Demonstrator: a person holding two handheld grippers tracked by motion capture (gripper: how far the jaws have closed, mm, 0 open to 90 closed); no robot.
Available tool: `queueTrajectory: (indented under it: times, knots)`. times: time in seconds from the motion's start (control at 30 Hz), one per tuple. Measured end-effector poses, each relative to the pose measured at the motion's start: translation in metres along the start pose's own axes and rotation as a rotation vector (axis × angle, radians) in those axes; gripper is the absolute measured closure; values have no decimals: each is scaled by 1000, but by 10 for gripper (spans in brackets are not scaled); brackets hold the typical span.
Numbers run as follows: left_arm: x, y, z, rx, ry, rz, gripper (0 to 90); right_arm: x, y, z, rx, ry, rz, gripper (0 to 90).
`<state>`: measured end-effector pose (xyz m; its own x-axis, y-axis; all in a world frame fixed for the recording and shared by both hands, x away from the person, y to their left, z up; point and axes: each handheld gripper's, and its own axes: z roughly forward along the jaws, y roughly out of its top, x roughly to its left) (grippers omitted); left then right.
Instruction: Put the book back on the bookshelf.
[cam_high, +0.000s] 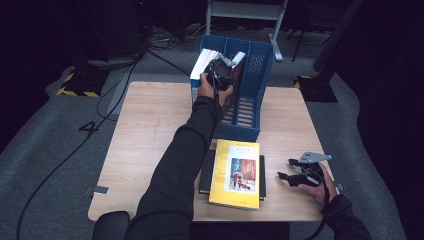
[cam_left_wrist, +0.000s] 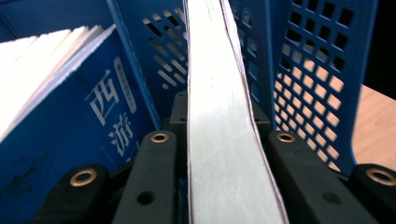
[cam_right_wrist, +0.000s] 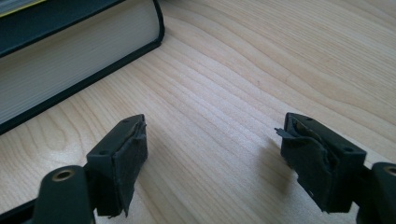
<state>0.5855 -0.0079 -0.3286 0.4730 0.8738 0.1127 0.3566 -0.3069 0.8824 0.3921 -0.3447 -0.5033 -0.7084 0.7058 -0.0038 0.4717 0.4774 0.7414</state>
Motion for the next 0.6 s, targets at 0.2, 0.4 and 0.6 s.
queueTrajectory:
  times: [0.2, 0.4, 0.6]
  knots:
    - [4, 5, 0, -22, 50, 7, 728, 0, 0, 0, -2, 2, 0, 231]
    - [8, -2, 2, -3, 97, -30, 712, 0, 0, 0, 0, 1, -1, 231]
    - [3, -1, -2, 23, 121, 40, 667, 0, 0, 0, 0, 1, -1, 231]
